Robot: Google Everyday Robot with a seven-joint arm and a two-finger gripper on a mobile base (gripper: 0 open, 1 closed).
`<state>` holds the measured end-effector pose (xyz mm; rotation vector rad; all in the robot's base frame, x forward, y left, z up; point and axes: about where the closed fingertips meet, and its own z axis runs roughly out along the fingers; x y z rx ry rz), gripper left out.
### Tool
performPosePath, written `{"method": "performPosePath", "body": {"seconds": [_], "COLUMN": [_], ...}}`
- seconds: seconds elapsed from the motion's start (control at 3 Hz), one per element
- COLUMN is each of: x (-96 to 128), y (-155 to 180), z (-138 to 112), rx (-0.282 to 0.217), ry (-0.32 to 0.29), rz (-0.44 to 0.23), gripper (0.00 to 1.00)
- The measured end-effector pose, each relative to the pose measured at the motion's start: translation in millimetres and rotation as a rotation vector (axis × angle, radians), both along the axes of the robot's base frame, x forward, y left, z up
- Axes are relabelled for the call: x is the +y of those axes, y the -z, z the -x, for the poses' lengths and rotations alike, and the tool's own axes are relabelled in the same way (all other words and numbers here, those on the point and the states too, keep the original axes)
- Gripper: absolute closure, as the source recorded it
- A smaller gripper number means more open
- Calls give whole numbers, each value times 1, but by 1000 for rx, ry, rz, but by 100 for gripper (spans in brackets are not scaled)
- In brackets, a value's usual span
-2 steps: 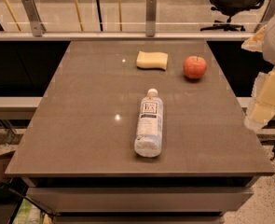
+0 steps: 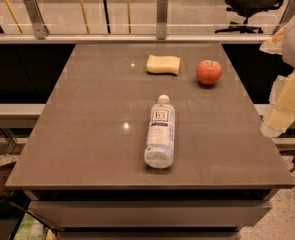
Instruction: Pick blue plastic bottle
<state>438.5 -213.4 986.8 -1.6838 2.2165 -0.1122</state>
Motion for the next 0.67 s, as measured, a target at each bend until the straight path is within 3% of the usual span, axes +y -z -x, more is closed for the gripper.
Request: {"method": "performPosePath", "body": {"seconds": [0.33, 0.67], "x": [2, 14], "y": [-5, -9], "z": [-3, -12], "rx": [4, 40], "ry": [53, 131], "rz": [-62, -149], "gripper": [0, 0]}}
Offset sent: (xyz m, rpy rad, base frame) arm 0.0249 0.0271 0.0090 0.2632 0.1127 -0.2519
